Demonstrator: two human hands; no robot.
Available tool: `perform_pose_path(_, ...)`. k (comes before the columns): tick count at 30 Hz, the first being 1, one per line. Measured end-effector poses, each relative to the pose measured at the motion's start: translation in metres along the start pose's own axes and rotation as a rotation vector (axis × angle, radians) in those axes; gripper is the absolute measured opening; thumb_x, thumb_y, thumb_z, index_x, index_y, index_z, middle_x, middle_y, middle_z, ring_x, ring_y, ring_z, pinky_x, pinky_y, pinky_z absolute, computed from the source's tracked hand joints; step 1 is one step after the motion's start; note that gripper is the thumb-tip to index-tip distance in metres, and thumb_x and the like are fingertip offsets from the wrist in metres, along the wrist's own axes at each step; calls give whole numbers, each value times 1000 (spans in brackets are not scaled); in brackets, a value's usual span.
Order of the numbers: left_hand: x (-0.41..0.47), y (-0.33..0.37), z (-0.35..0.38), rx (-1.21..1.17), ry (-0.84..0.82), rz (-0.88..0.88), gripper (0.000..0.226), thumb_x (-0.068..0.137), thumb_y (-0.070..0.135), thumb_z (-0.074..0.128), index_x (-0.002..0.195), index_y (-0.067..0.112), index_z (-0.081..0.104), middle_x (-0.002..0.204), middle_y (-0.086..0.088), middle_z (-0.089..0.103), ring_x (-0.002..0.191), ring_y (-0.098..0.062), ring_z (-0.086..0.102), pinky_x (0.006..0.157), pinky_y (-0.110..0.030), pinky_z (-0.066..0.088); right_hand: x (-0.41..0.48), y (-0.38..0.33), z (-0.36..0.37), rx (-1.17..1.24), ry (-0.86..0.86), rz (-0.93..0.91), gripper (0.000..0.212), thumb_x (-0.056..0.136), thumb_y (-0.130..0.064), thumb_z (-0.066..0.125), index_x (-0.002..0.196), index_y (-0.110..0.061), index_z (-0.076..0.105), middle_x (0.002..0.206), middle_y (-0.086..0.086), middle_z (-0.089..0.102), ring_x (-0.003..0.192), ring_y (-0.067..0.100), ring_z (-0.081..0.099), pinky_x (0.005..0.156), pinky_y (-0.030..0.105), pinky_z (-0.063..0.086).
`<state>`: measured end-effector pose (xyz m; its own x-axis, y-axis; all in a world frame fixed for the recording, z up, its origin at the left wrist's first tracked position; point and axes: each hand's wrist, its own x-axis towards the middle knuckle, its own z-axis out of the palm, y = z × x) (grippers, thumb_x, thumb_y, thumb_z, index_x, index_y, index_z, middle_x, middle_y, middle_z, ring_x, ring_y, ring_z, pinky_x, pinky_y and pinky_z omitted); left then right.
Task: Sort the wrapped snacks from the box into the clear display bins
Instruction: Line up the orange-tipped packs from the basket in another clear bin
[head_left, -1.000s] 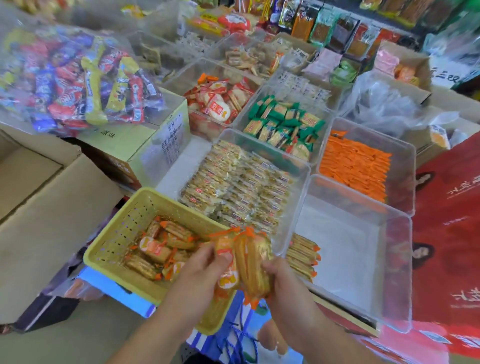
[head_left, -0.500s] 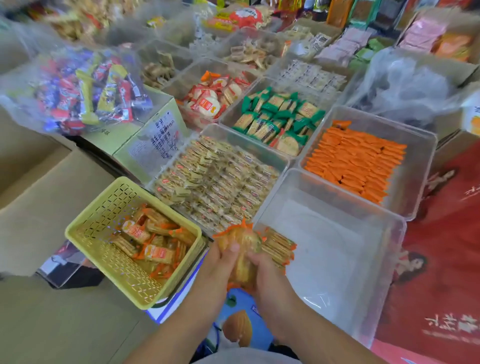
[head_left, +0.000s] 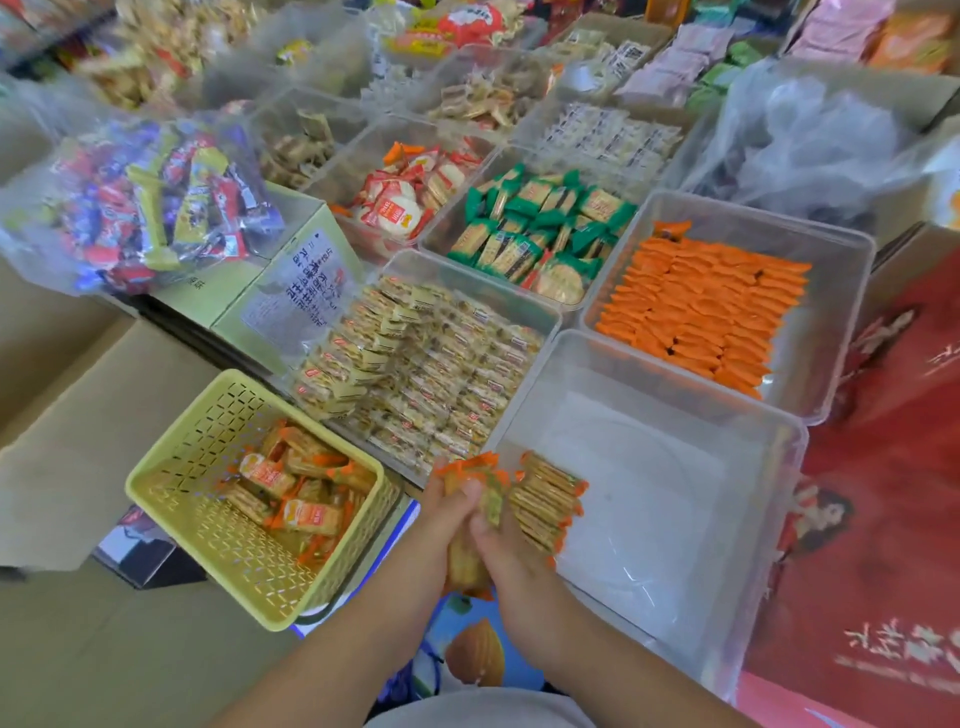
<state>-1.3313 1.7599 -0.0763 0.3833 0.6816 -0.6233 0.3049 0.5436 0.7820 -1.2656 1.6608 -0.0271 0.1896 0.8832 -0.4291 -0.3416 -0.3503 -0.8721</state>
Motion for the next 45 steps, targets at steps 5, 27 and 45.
perform_pose_path(5,-4,-3,11,-203,-86,-15,48,104,-12,33,152,-10,28,141,-25,48,105,-21,72,80,-23,55,6,25,-21,-9,49,-1,58,91,-65,54,141,-61,24,143,-35,42,133,-14,41,108,14,39)
perform_pose_path(27,8,-10,-19,773,-115,450,53,83,60,67,130,54,44,117,26,46,116,-9,47,90,-32,45,86,45,-136,-329,635,174,136,53,-46,89,160,-30,6,144,-2,46,117,16,59,90,43,57)
perform_pose_path(45,26,-48,-44,1025,-206,382,111,83,56,76,163,32,4,169,15,7,153,-4,6,121,-27,21,169,75,-176,-1306,271,197,87,87,-54,66,156,-18,28,153,9,39,139,37,33,111,48,37)
